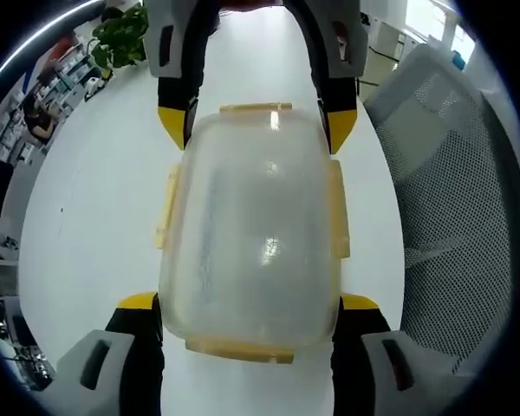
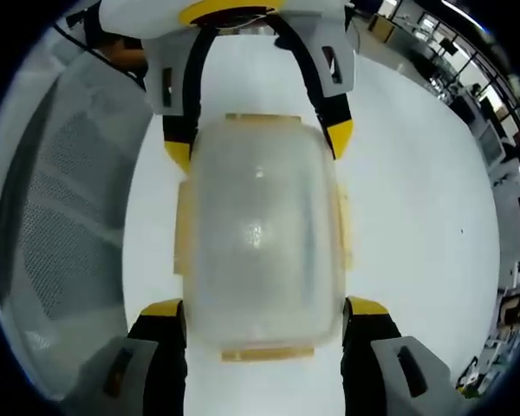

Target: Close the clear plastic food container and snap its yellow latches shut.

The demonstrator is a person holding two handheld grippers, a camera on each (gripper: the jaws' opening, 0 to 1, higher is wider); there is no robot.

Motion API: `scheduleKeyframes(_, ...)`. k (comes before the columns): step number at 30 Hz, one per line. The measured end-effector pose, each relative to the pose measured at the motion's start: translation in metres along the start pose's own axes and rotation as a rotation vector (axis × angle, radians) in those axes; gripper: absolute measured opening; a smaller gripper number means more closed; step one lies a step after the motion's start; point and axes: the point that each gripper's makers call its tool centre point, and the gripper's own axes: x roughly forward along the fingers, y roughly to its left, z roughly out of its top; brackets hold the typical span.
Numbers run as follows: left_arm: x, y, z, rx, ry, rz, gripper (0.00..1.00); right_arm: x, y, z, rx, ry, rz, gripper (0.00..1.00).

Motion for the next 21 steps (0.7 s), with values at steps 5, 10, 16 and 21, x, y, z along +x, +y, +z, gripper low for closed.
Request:
scheduleKeyframes(5,0.0,0.007,-0.001,0.007,0.006,-0.002,0.8,0.001,-0.007,0.001,0.004,-0.006,-0.001,0.72)
scheduleKeyframes(10,0.001,0.013,-0.001,0.011,0.012,-0.003,0.8,0.002,-0.013,0.001,0.009,-0.01,-0.003,0.72)
scheduleKeyframes(16,0.004,0.022,0.0,0.017,0.021,-0.007,0.81,0.002,-0.022,0.0,0.013,-0.012,-0.005,0.72)
scheduleKeyframes(21,0.005,0.029,0.002,0.014,0.014,-0.008,0.81,0.002,-0.029,-0.001,0.012,-0.008,-0.006,0.72)
